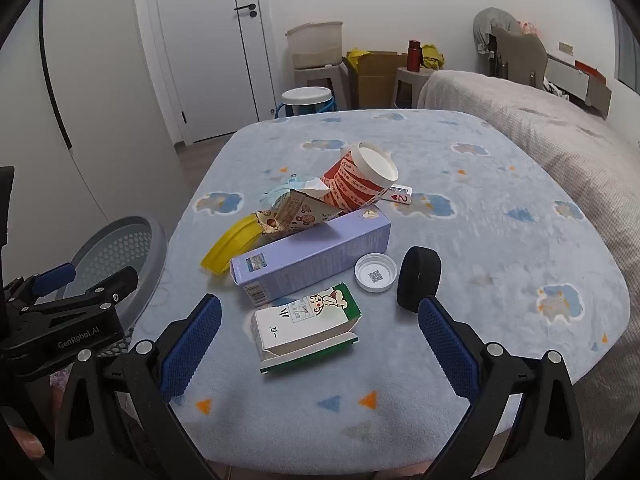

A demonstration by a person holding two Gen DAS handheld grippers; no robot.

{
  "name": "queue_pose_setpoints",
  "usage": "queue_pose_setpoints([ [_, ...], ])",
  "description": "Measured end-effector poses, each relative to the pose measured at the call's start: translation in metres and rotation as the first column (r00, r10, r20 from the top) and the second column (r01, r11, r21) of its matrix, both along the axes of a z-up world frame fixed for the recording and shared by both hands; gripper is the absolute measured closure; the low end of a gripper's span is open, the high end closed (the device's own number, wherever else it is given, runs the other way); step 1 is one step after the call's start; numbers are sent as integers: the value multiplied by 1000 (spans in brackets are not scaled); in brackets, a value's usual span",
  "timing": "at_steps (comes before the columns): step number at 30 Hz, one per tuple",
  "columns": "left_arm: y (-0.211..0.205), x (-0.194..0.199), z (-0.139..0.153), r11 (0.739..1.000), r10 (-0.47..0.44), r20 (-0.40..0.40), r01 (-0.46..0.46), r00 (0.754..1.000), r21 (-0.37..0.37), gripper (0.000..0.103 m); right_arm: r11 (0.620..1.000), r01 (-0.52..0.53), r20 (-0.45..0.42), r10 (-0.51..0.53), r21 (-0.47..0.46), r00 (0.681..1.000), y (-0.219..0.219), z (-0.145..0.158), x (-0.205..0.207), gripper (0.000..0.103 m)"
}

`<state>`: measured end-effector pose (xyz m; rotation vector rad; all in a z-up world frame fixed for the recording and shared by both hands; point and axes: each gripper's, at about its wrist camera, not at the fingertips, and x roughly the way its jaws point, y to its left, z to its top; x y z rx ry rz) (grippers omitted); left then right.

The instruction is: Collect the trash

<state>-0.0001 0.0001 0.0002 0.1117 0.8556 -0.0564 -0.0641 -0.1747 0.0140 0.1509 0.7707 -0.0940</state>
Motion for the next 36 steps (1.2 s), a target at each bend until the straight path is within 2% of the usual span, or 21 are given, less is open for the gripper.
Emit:
queue_pose_setpoints([
  [36, -2, -2, 2, 1000, -8, 4, 8, 1000, 7, 8, 1000, 0, 2, 0, 4, 1000, 0, 1, 0, 6],
])
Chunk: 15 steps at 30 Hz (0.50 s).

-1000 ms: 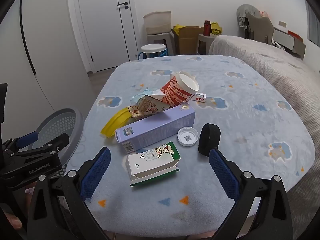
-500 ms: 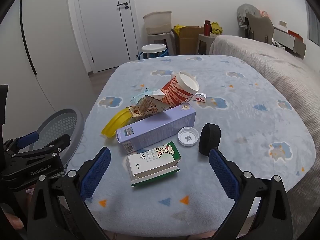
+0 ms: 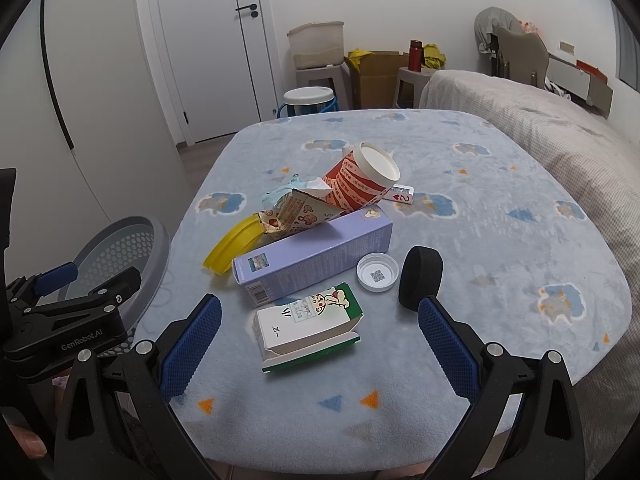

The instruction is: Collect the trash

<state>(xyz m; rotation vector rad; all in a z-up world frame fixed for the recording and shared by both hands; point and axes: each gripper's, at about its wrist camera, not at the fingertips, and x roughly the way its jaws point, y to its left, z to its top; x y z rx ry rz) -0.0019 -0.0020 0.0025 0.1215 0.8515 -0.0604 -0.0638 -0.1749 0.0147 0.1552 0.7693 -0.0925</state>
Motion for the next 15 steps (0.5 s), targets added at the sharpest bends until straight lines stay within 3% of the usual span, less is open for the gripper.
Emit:
queue_pose_setpoints([
  [15, 1, 1, 0, 1000, 1, 1, -1, 1000, -1, 8, 1000, 0, -2, 0, -1, 1000, 0, 0, 0, 6],
])
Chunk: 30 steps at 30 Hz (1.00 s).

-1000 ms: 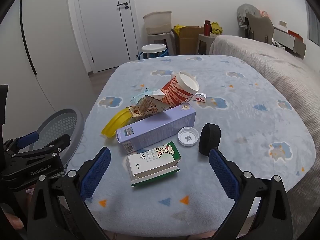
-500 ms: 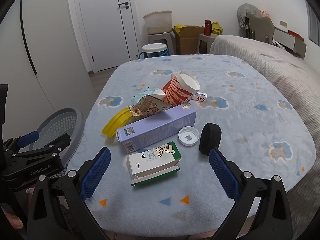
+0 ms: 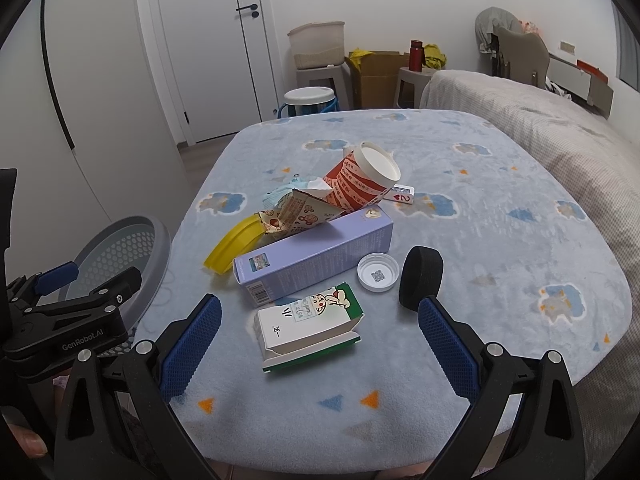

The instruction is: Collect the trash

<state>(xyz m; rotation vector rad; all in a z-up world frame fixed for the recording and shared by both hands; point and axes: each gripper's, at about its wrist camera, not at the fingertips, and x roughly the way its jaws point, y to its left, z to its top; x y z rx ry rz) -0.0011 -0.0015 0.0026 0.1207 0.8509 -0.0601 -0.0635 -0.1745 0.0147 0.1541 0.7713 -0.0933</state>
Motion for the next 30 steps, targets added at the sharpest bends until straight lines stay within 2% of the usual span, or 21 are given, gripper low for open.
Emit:
queue_pose_setpoints([
  [30, -1, 0, 0, 1000, -1, 3, 1, 1000, 3, 8, 1000, -4, -1, 4, 2, 1000, -1, -1, 0, 6],
])
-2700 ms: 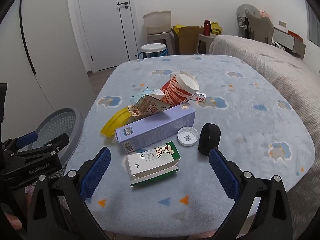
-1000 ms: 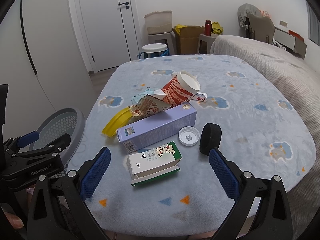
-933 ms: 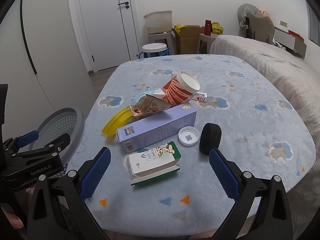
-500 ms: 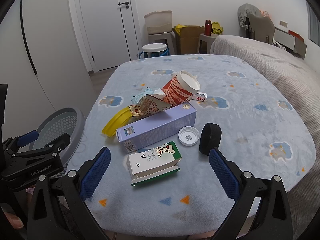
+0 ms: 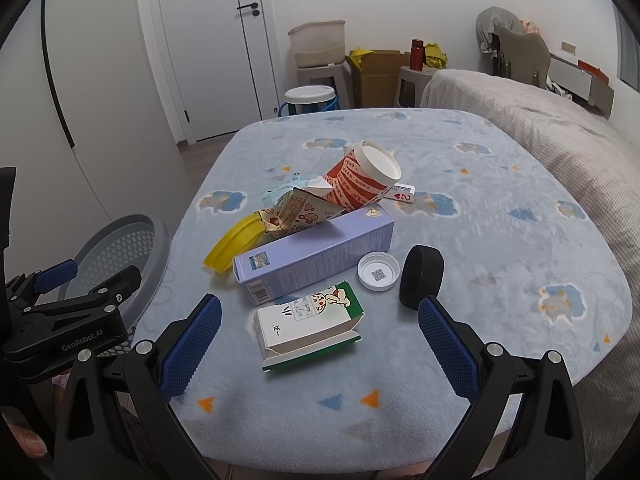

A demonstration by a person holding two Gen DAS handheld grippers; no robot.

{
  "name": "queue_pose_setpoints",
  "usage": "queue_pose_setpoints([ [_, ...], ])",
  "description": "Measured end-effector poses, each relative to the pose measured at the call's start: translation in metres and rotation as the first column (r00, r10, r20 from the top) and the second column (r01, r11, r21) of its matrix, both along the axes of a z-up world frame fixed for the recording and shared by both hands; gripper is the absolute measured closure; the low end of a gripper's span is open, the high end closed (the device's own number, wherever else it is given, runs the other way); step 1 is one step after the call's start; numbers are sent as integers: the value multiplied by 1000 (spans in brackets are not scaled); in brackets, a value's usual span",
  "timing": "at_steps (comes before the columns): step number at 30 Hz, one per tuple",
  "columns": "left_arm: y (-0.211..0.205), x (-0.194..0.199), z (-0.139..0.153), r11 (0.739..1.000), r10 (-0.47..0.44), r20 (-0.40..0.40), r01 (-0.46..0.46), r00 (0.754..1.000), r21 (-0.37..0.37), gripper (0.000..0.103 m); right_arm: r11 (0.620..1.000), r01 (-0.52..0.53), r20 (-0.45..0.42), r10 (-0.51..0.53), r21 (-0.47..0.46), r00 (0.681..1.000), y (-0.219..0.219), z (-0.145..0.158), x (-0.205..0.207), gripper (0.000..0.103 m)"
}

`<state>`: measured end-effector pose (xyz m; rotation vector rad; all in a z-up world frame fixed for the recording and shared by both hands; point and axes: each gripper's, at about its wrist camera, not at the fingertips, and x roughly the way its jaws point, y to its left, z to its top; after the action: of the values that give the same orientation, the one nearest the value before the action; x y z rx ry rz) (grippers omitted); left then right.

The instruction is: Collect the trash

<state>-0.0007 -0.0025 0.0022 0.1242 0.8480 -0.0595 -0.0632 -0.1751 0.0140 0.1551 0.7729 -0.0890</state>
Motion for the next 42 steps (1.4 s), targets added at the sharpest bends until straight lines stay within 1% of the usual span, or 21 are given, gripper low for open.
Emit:
queue_pose_setpoints([
  [18, 3, 2, 0, 1000, -8, 3, 8, 1000, 2, 8, 1000, -5, -3, 5, 8, 1000, -3, 0, -2, 6],
  [26, 7, 4, -1, 1000, -4, -2, 4, 1000, -23, 8, 998, 50, -14, -50, 33, 999, -39, -1, -11, 6],
  [32, 0, 5, -4, 999, -19, 5, 19, 1000, -30, 8, 995, 80, -65, -75, 68, 995, -72, -12, -10, 6],
  [36, -4, 8, -9, 999, -23, -7, 23, 1000, -32, 8, 995, 86, -121, -80, 47, 989, -84, -22, 5, 7],
  [39, -8, 10, -13, 1000, -18, -14, 17, 1000, -15, 8, 997, 74, -129, -69, 32, 989, -86, -27, 20, 8],
  [41, -11, 11, -15, 1000, -23, -19, 23, 1000, -13, 8, 998, 61, -143, -56, 30, 988, -88, -33, 32, 14],
  [42, -12, 12, -16, 1000, -28, -21, 28, 999, -12, 8, 998, 55, -151, -50, 33, 987, -89, -36, 37, 21],
])
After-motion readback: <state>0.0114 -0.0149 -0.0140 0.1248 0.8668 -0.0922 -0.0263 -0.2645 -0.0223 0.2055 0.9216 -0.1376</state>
